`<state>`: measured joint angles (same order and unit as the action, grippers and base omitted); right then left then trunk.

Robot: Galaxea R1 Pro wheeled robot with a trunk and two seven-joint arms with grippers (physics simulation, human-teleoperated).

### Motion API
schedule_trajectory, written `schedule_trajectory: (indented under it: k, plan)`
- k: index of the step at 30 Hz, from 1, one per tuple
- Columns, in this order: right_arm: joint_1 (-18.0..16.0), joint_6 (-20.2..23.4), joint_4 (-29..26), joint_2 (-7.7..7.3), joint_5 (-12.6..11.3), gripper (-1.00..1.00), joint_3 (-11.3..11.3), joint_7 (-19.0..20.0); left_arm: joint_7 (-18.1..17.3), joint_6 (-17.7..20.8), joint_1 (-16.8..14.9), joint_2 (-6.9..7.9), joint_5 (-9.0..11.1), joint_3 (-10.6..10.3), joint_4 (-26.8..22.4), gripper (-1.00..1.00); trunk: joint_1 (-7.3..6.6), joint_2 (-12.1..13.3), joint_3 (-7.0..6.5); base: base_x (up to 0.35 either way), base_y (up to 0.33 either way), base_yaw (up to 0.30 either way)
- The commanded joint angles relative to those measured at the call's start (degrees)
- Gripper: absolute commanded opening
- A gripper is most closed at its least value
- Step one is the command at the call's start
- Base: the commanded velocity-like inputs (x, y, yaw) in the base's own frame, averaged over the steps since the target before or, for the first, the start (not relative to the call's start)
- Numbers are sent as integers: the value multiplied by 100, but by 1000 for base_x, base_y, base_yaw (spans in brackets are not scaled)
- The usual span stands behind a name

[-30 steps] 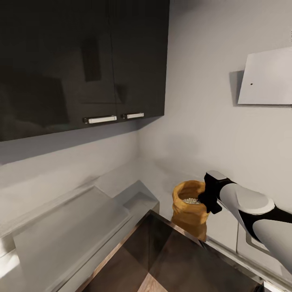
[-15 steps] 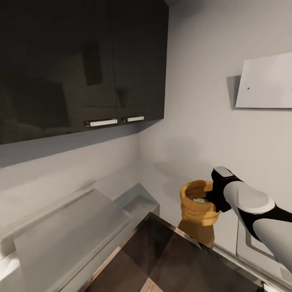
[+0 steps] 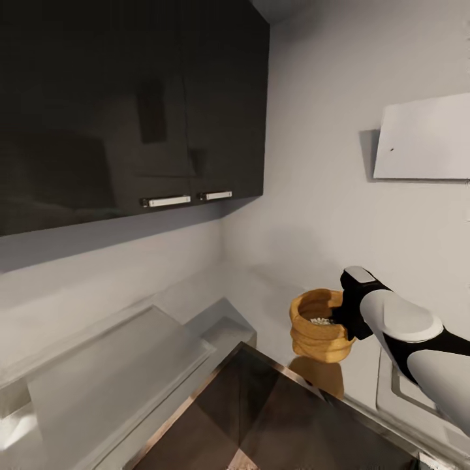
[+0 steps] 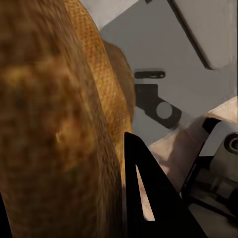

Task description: In the kitchen, take the popcorn bag from the countertop, put it into the microwave, and heat it until the popcorn is cooked so the cooked popcorn ends up inside the bag.

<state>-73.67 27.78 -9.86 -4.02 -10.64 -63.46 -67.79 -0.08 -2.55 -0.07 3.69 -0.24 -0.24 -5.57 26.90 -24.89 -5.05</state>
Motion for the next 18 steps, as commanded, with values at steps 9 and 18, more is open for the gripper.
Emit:
schedule_trajectory:
  k: [9, 18]
  plan:
    - [2, 145, -7, -2, -61, -100, 44, -23, -1, -18, 1, 0, -3, -2, 3, 100, -1, -4, 0, -318, -8, 0]
    - [2, 245, -7, -2, -61, -100, 44, -22, -1, -18, -1, 0, -3, -2, 3, 100, -1, -4, 0, -337, 0, -196]
